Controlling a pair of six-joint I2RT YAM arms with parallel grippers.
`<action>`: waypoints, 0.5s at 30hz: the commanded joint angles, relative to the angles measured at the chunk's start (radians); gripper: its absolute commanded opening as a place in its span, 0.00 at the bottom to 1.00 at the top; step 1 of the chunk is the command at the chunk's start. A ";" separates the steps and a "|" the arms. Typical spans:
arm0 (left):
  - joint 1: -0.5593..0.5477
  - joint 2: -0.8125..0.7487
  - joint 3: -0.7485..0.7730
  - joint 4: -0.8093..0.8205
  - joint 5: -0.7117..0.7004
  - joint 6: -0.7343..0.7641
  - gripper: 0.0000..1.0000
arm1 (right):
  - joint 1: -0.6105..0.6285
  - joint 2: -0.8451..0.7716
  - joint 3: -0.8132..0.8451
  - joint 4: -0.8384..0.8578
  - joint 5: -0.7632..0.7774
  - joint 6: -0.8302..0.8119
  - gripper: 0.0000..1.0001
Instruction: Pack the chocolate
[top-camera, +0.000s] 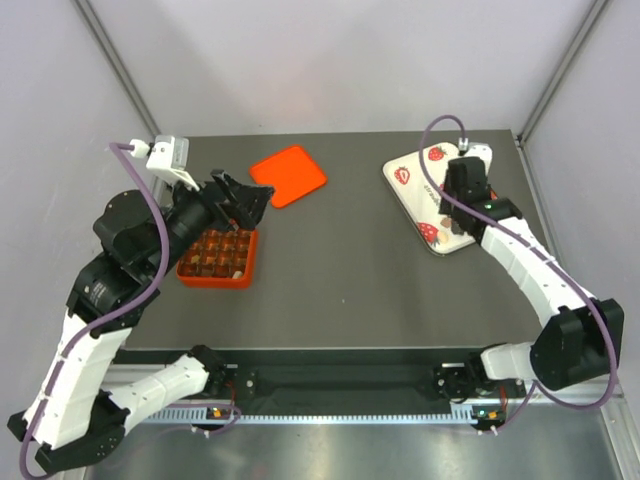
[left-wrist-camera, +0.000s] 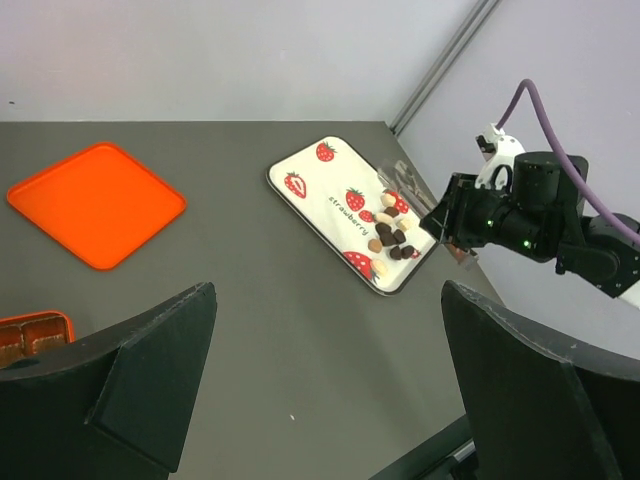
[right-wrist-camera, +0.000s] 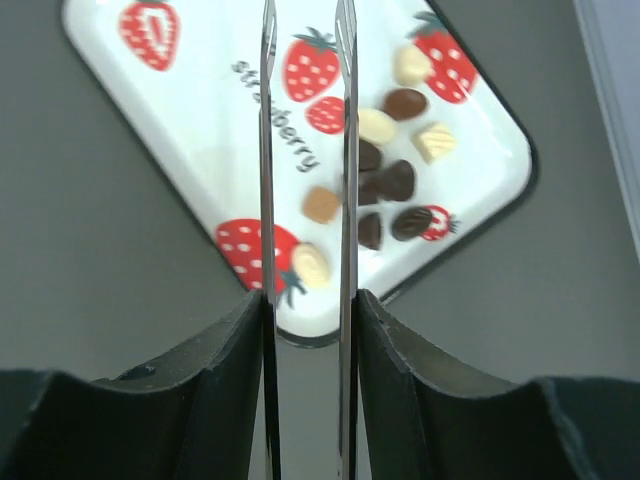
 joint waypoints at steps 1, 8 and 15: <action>0.003 -0.001 -0.009 0.062 0.010 -0.004 0.99 | -0.094 -0.023 -0.003 -0.053 -0.038 0.010 0.40; 0.003 0.003 -0.020 0.071 0.015 -0.009 0.99 | -0.227 -0.006 -0.030 -0.105 -0.166 0.008 0.43; 0.003 0.011 -0.028 0.079 0.024 -0.010 0.99 | -0.286 0.015 -0.067 -0.092 -0.234 -0.001 0.45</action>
